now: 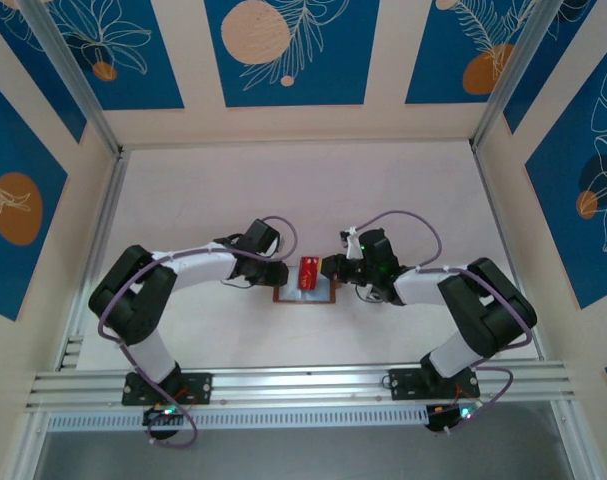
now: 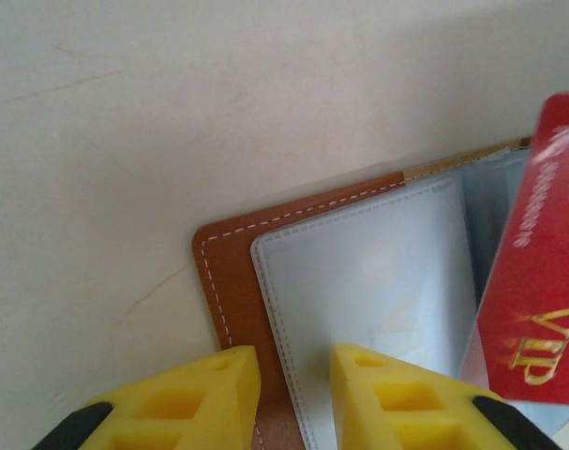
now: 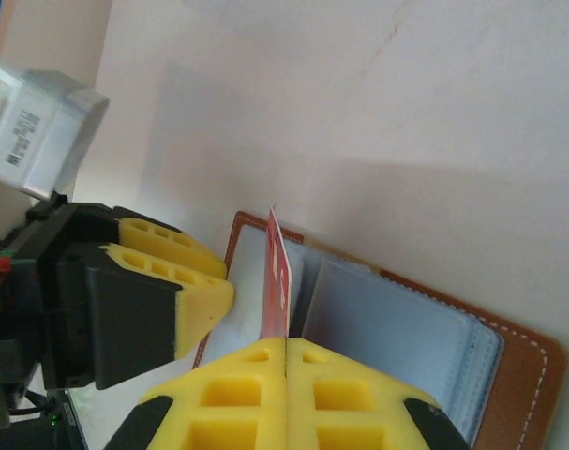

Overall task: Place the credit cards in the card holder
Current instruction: Insert the credit card into the card slot.

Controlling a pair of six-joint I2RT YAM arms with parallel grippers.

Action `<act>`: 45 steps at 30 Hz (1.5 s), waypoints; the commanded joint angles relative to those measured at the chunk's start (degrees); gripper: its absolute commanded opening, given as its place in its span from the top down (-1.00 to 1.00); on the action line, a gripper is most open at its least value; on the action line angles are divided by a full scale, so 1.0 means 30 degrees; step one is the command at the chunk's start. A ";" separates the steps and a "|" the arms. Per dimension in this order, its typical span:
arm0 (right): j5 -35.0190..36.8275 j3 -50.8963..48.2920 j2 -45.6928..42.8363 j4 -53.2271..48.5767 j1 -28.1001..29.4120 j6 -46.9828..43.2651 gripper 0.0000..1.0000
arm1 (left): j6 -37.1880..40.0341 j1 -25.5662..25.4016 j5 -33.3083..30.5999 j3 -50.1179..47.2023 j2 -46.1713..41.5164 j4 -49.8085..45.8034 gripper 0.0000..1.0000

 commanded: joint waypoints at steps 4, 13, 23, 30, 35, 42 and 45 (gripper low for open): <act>0.0396 -0.0611 0.0202 0.0576 0.0450 0.0458 1.00 | -0.0016 0.0157 -0.0537 -0.0388 0.0729 -0.0601 0.45; 0.0542 -0.1194 -0.0264 -0.0111 0.0684 0.0893 1.00 | 0.0008 0.0144 -0.0553 -0.0300 0.0820 -0.0619 0.45; 0.1890 -0.1689 -0.0939 -0.1125 0.1036 0.1560 1.00 | 0.0021 0.0161 -0.0565 -0.0270 0.0953 -0.0571 0.45; 0.3082 -0.2176 -0.2202 -0.1964 0.1387 0.1831 1.00 | 0.0070 0.0155 -0.0468 -0.0066 0.1230 -0.0556 0.45; 0.2332 -0.1412 -0.1014 -0.1632 0.1521 0.1661 1.00 | 0.0032 0.0172 -0.0349 -0.0005 0.1377 -0.0498 0.45; 0.2288 -0.0543 -0.0797 -0.2346 0.1711 0.1639 0.84 | 0.0012 0.0159 -0.0391 -0.0234 0.1201 -0.0447 0.45; 0.2495 -0.0387 -0.1220 -0.2945 0.1795 0.1575 0.74 | -0.0019 0.0160 -0.0391 -0.0343 0.1201 -0.0353 0.45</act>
